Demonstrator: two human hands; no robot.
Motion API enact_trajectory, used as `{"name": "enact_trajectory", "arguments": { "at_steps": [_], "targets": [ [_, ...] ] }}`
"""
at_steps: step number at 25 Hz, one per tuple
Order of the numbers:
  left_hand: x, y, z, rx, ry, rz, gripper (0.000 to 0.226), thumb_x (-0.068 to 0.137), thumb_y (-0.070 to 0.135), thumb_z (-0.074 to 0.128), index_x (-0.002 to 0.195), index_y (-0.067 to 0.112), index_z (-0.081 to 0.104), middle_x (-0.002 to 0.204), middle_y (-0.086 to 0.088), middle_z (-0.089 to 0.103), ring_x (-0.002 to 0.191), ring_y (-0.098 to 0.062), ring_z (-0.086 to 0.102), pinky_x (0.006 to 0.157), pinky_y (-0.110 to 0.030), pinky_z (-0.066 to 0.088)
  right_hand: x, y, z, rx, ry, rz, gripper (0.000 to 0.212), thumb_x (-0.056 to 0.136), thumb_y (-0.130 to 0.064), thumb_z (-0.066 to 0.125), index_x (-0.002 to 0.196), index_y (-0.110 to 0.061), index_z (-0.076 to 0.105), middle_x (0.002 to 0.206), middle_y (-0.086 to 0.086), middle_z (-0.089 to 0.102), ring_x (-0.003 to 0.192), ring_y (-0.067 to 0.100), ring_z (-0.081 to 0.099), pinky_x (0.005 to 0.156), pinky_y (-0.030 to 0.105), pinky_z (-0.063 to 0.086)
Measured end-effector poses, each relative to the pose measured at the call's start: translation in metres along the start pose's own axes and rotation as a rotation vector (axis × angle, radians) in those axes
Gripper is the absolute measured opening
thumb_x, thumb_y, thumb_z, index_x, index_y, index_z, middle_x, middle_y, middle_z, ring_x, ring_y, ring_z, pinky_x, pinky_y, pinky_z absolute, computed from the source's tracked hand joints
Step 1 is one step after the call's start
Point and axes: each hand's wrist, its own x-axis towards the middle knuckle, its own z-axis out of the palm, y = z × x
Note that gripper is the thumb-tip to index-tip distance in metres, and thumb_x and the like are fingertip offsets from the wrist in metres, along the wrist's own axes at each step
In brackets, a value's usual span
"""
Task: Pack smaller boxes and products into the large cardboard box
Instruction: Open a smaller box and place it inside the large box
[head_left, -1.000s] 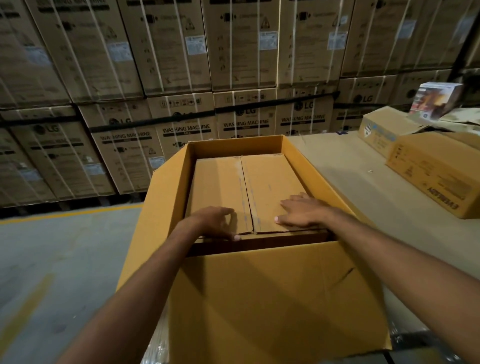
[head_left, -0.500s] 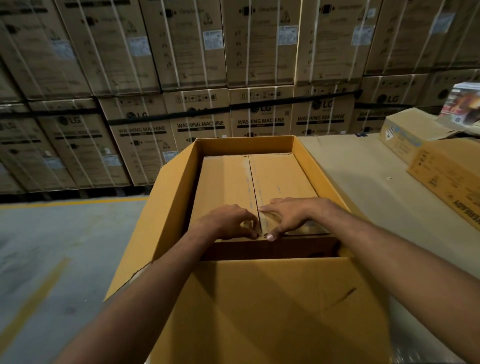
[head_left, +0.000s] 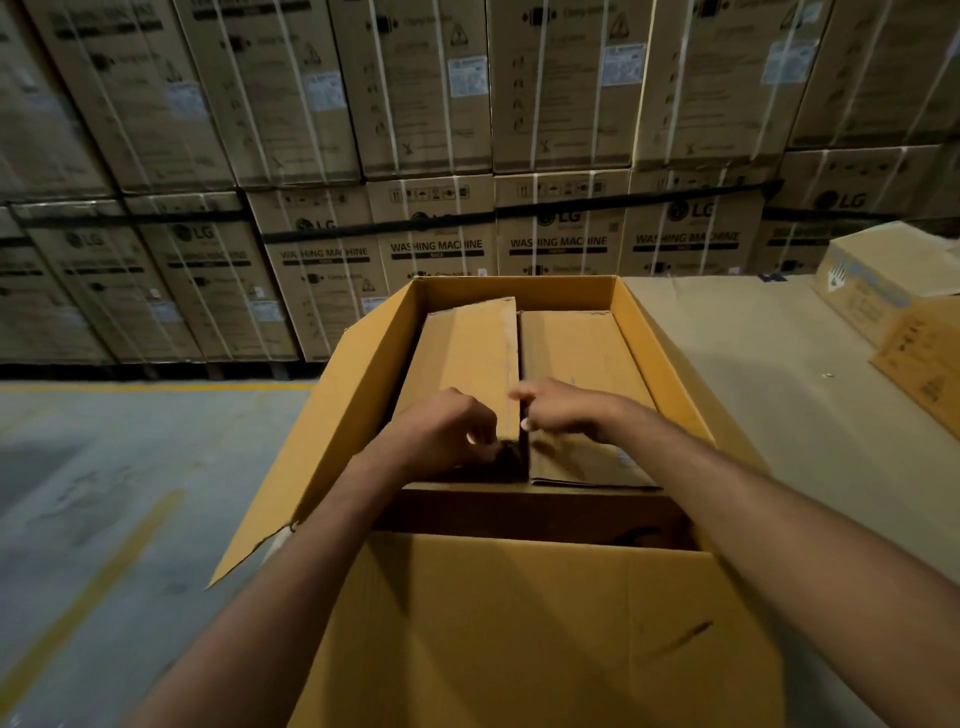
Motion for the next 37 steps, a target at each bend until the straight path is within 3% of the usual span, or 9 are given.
{"name": "enact_trajectory", "arguments": {
  "at_steps": [6, 11, 13, 17, 22, 25, 28, 32, 37],
  "targets": [
    [-0.036, -0.003, -0.044, -0.273, 0.251, -0.181, 0.027, 0.094, 0.046, 0.068, 0.1, 0.022, 0.077, 0.091, 0.014, 0.073, 0.085, 0.002, 0.069, 0.075, -0.024, 0.06, 0.0, -0.051, 0.006, 0.637, 0.209, -0.079, 0.044, 0.11, -0.014, 0.042, 0.153, -0.02, 0.043, 0.13, 0.007, 0.061, 0.095, 0.015, 0.062, 0.063, 0.024, 0.051],
    [-0.055, -0.029, -0.078, -0.495, 0.541, -0.42, 0.032, 0.095, 0.049, 0.066, 0.117, 0.027, 0.067, 0.095, 0.007, 0.072, 0.083, -0.006, 0.072, 0.064, -0.028, 0.063, 0.015, -0.103, 0.024, 0.599, 0.066, -0.295, 0.039, 0.11, -0.012, 0.041, 0.147, -0.021, 0.053, 0.132, 0.0, 0.064, 0.118, 0.021, 0.063, 0.09, 0.033, 0.059],
    [-0.066, -0.049, -0.091, -0.493, 0.599, -0.547, 0.027, 0.098, 0.038, 0.062, 0.123, 0.026, 0.065, 0.099, 0.0, 0.073, 0.084, -0.012, 0.071, 0.065, -0.038, 0.065, 0.029, -0.12, 0.041, 0.44, 0.018, -0.364, 0.049, 0.108, -0.004, 0.043, 0.154, -0.02, 0.046, 0.147, -0.001, 0.056, 0.135, 0.024, 0.052, 0.107, 0.033, 0.049],
    [-0.079, -0.095, -0.102, 0.071, 0.534, -0.797, 0.04, 0.092, 0.023, 0.055, 0.13, 0.031, 0.061, 0.115, -0.003, 0.072, 0.095, -0.026, 0.069, 0.077, -0.041, 0.06, 0.056, -0.133, 0.079, 0.02, -0.011, -0.378, 0.062, 0.098, 0.012, 0.04, 0.146, -0.023, 0.058, 0.159, -0.005, 0.046, 0.148, 0.016, 0.037, 0.12, 0.023, 0.028],
    [-0.048, -0.068, -0.088, 0.404, 0.407, -0.596, 0.046, 0.09, 0.004, 0.059, 0.132, 0.023, 0.064, 0.159, -0.009, 0.041, 0.15, -0.032, 0.031, 0.117, -0.051, 0.036, 0.059, -0.108, 0.069, -0.066, 0.067, -0.303, 0.049, 0.102, -0.004, 0.047, 0.145, -0.023, 0.059, 0.149, -0.002, 0.057, 0.141, 0.017, 0.048, 0.117, 0.031, 0.037],
    [-0.022, -0.048, -0.074, 0.516, 0.265, -0.393, 0.041, 0.091, 0.004, 0.06, 0.129, 0.019, 0.066, 0.157, -0.01, 0.044, 0.151, -0.033, 0.028, 0.124, -0.046, 0.029, 0.055, -0.083, 0.049, -0.436, 0.19, -0.225, 0.045, 0.099, -0.025, 0.059, 0.144, -0.029, 0.059, 0.144, -0.002, 0.061, 0.135, 0.023, 0.052, 0.109, 0.04, 0.043],
    [0.014, -0.035, -0.051, 0.121, 0.096, -0.342, 0.029, 0.094, 0.007, 0.06, 0.118, 0.017, 0.071, 0.112, -0.003, 0.071, 0.099, -0.019, 0.066, 0.088, -0.039, 0.06, 0.042, -0.057, 0.032, -0.734, 0.242, -0.088, 0.048, 0.095, -0.037, 0.066, 0.142, -0.034, 0.058, 0.143, 0.0, 0.055, 0.134, 0.025, 0.044, 0.11, 0.048, 0.038],
    [0.055, 0.0, -0.012, -0.471, -0.216, -0.463, 0.021, 0.099, 0.002, 0.056, 0.114, 0.002, 0.071, 0.09, -0.006, 0.065, 0.068, -0.011, 0.054, 0.055, -0.021, 0.045, 0.023, -0.02, 0.005, -0.704, 0.264, 0.05, 0.056, 0.09, -0.036, 0.07, 0.145, -0.032, 0.055, 0.161, 0.008, 0.033, 0.144, 0.03, 0.033, 0.114, 0.05, 0.036],
    [0.087, 0.034, -0.001, -0.829, -0.134, -0.528, 0.019, 0.103, 0.009, 0.051, 0.115, 0.007, 0.065, 0.108, -0.009, 0.068, 0.097, -0.022, 0.065, 0.08, -0.03, 0.053, -0.004, -0.009, -0.029, -0.363, 0.427, 0.033, 0.052, 0.094, -0.039, 0.068, 0.142, -0.025, 0.054, 0.13, -0.001, 0.063, 0.112, 0.019, 0.06, 0.094, 0.04, 0.055]
  ]
}}
